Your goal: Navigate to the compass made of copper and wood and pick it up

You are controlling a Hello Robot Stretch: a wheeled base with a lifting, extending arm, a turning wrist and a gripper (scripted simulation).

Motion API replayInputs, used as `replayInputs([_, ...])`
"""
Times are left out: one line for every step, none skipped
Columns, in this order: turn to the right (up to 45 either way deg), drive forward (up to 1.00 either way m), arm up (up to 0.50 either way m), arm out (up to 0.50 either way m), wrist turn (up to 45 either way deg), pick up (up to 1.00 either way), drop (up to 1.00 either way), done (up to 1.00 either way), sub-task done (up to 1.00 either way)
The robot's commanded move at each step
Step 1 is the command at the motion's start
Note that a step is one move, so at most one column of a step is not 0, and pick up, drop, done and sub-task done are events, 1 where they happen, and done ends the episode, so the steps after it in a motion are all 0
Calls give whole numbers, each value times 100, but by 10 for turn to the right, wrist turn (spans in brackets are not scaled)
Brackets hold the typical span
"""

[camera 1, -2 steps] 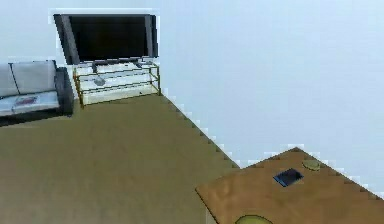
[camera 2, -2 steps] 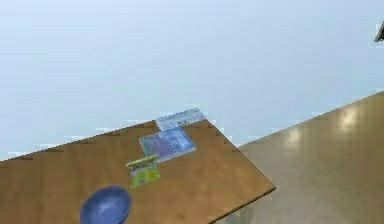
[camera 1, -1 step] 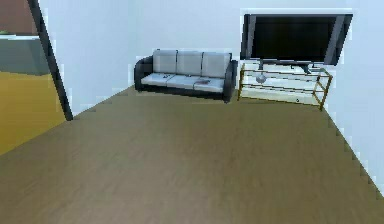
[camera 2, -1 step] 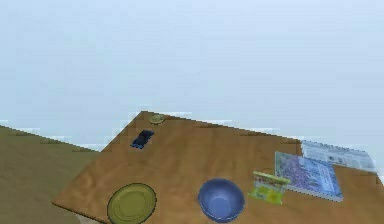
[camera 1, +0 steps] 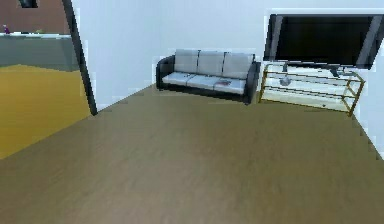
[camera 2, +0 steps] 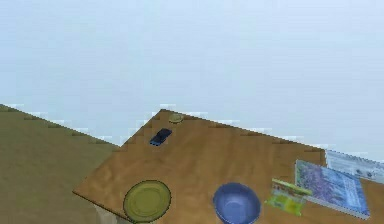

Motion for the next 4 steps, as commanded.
replayInputs([-30,0,0,0,0,0,0,0,0])
replayInputs([360,0,0,0,0,0,0,0,0])
replayInputs([0,85,0,0,0,0,0,0,0])
replayInputs([390,0,0,0,0,0,0,0,0])
